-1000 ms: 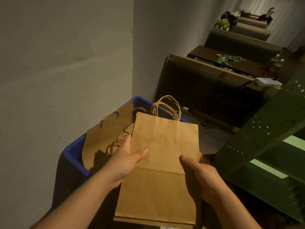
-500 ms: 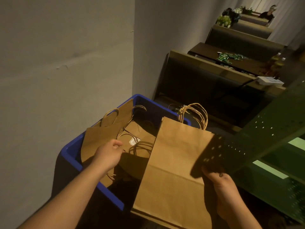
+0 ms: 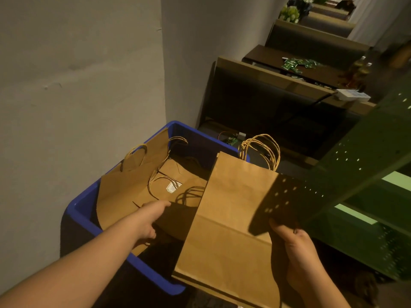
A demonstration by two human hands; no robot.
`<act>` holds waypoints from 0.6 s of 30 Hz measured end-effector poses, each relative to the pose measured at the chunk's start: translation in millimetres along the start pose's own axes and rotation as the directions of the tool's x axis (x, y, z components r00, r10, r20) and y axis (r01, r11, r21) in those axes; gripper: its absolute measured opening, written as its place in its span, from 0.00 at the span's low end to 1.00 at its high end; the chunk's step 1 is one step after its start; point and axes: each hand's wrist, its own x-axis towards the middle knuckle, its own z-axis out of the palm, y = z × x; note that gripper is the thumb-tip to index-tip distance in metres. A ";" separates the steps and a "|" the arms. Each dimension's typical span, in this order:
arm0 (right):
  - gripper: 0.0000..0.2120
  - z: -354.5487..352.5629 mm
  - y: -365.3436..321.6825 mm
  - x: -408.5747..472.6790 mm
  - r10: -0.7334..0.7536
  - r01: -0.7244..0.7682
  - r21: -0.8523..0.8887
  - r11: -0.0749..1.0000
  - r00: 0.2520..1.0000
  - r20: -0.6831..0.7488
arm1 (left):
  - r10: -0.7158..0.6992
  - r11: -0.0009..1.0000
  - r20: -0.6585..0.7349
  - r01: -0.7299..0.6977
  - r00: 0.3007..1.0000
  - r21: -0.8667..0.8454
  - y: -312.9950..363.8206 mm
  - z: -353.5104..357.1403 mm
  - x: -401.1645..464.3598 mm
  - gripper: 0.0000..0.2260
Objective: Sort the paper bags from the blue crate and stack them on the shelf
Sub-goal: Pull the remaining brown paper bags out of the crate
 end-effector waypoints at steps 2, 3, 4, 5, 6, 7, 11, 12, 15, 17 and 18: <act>0.10 1.5 0.2 -1.3 0.000 0.000 0.010 1.000 1.000 -0.002 | -0.002 0.976 -0.009 0.000 1.000 -0.216 5.0 -1.3 0.0 0.14; 0.10 2.5 0.5 -1.8 0.003 -0.003 0.011 1.000 1.000 -0.003 | -0.016 0.950 -0.032 0.005 0.999 -0.313 7.2 -3.9 1.4 0.21; 0.10 3.5 0.9 -2.2 0.009 -0.009 0.007 1.000 1.000 -0.005 | -0.037 0.926 -0.055 0.013 0.998 -0.378 8.3 -5.8 4.8 0.26; 0.11 4.4 1.3 -2.0 0.016 -0.016 0.006 1.000 1.000 -0.012 | -0.066 0.909 -0.070 0.031 0.995 -0.415 9.4 -6.3 5.8 0.28; 0.11 5.0 1.7 -1.7 0.024 -0.024 0.009 1.000 1.000 -0.018 | -0.090 0.901 -0.076 0.048 0.993 -0.432 9.2 -6.0 6.6 0.28; 0.12 5.6 1.6 -1.6 0.028 -0.027 0.008 1.000 0.999 -0.017 | -0.106 0.900 -0.078 0.063 0.991 -0.432 8.7 -4.0 4.4 0.27; 0.11 8.6 -0.7 -2.1 0.028 -0.028 0.001 1.000 1.000 -0.007 | -0.061 0.926 -0.140 0.003 0.988 -0.378 6.8 -1.5 7.8 0.22; 0.10 9.1 -1.1 -2.3 0.024 -0.024 -0.002 1.000 1.000 -0.007 | -0.045 0.922 -0.151 -0.017 0.988 -0.387 6.6 -4.0 14.1 0.21; 0.10 11.0 -2.1 -4.4 0.027 -0.027 0.005 1.000 1.000 0.003 | -0.019 0.878 -0.112 -0.036 0.994 -0.478 6.6 -9.0 29.8 0.18; 0.09 11.0 -2.3 -6.1 0.024 -0.024 0.007 1.000 1.000 -0.007 | -0.030 0.844 -0.087 -0.022 0.996 -0.535 12.0 -3.1 13.5 0.22; 0.09 11.1 -1.9 -6.8 0.023 -0.023 0.010 1.000 1.000 -0.010 | -0.020 0.845 -0.076 -0.024 0.997 -0.535 13.6 1.0 8.7 0.25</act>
